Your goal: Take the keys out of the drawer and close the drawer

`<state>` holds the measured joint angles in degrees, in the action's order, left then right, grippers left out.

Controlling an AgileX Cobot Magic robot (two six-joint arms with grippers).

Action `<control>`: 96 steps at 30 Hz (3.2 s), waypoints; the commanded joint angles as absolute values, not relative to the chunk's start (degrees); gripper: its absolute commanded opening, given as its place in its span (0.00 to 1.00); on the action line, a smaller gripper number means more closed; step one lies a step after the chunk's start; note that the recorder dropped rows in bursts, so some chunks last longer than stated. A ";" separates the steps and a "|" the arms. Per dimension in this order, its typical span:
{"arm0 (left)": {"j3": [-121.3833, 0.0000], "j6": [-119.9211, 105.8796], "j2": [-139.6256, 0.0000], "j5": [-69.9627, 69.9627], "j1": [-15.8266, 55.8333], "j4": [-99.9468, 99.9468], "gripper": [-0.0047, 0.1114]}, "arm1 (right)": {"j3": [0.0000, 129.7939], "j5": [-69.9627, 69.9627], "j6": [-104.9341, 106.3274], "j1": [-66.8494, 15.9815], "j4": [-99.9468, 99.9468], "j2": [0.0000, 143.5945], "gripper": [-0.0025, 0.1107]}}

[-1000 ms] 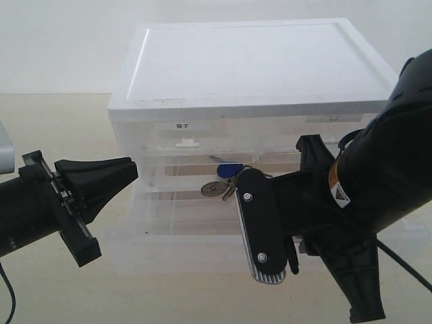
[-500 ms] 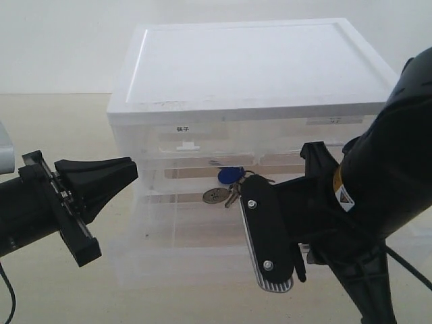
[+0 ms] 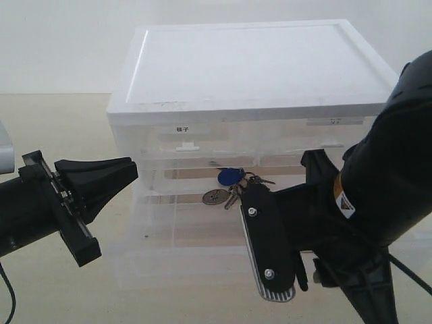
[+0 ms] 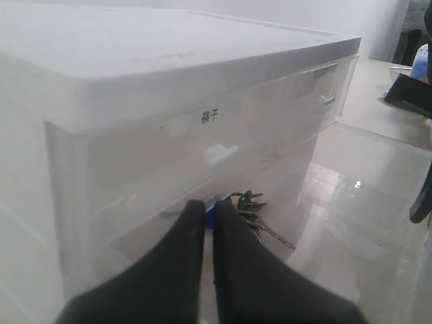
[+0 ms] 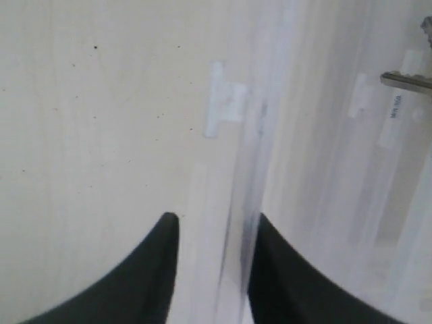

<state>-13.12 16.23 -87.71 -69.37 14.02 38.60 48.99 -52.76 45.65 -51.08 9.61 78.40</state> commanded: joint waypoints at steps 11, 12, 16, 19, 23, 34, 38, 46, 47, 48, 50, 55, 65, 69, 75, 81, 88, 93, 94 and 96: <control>-13.36 16.37 -87.96 -69.96 14.54 38.78 0.08 | 48.63 -49.22 43.51 -51.37 8.92 70.80 0.45; -13.36 16.37 -87.96 -69.96 14.54 38.78 0.08 | 48.63 -48.63 43.17 -51.37 8.92 70.01 0.45; -13.36 16.37 -87.96 -69.96 14.54 38.78 0.08 | 48.63 -45.76 41.87 -51.37 8.68 67.38 0.38; -13.36 16.37 -87.96 -69.96 14.54 38.91 0.08 | 48.63 -42.41 41.87 -51.37 8.11 65.65 0.17; -13.36 16.37 -87.96 -69.96 14.54 38.91 0.08 | 48.63 -39.13 38.01 -50.98 9.45 66.78 0.02; -13.36 16.37 -87.96 -69.96 14.54 38.91 0.08 | 48.63 -32.20 4.54 -50.82 35.57 79.62 0.11; -13.36 16.37 -87.96 -69.96 14.54 38.91 0.08 | 48.63 -26.96 -1.70 -50.82 34.70 82.35 0.29; -13.36 16.73 -87.96 -69.96 14.54 39.04 0.08 | 48.63 -24.28 -18.94 -50.82 35.62 83.83 0.31; -13.36 16.91 -87.96 -69.96 14.54 39.04 0.08 | 48.63 -24.02 -19.91 -50.82 35.62 83.83 0.31; -13.36 16.89 -87.96 -69.96 14.54 39.33 0.08 | 48.63 -24.01 -20.45 -50.82 35.21 83.83 0.31; -13.36 17.03 -87.96 -69.96 14.54 39.93 0.08 | 48.63 -24.96 -20.32 -50.82 35.07 83.95 0.31; -13.36 17.03 -87.96 -69.96 14.54 39.92 0.08 | 48.63 -35.91 -9.27 -54.11 32.78 83.93 0.31; -13.36 17.03 -87.96 -69.96 14.54 40.53 0.08 | 48.63 -41.47 0.37 -61.77 28.80 83.83 0.31; -13.36 17.03 -87.96 -69.96 14.54 40.53 0.08 | 48.63 -42.17 1.81 -61.77 28.16 83.01 0.31; -13.36 17.03 -87.96 -69.96 14.54 40.53 0.08 | 48.63 -42.17 2.20 -61.77 28.03 76.24 0.31; -13.36 17.03 -87.96 -69.96 14.54 40.53 0.08 | 48.63 -43.84 9.10 -61.77 22.39 70.83 0.31; -13.36 17.03 -87.96 -69.96 14.54 40.52 0.08 | 46.68 -46.89 26.48 -61.77 11.66 71.15 0.33; -13.36 17.03 -87.96 -69.96 14.54 40.98 0.08 | 41.44 -41.03 25.41 -61.77 15.31 71.24 0.47; -13.36 17.03 -87.96 -69.96 14.54 40.98 0.08 | 41.23 -40.94 25.12 -61.77 16.10 71.24 0.46; -13.36 17.03 -87.96 -69.96 14.54 40.98 0.08 | 41.23 -40.50 22.61 -61.77 19.25 71.24 0.44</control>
<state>-13.12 16.78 -87.71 -69.37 14.02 40.71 42.04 -41.14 24.88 -61.72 16.19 71.20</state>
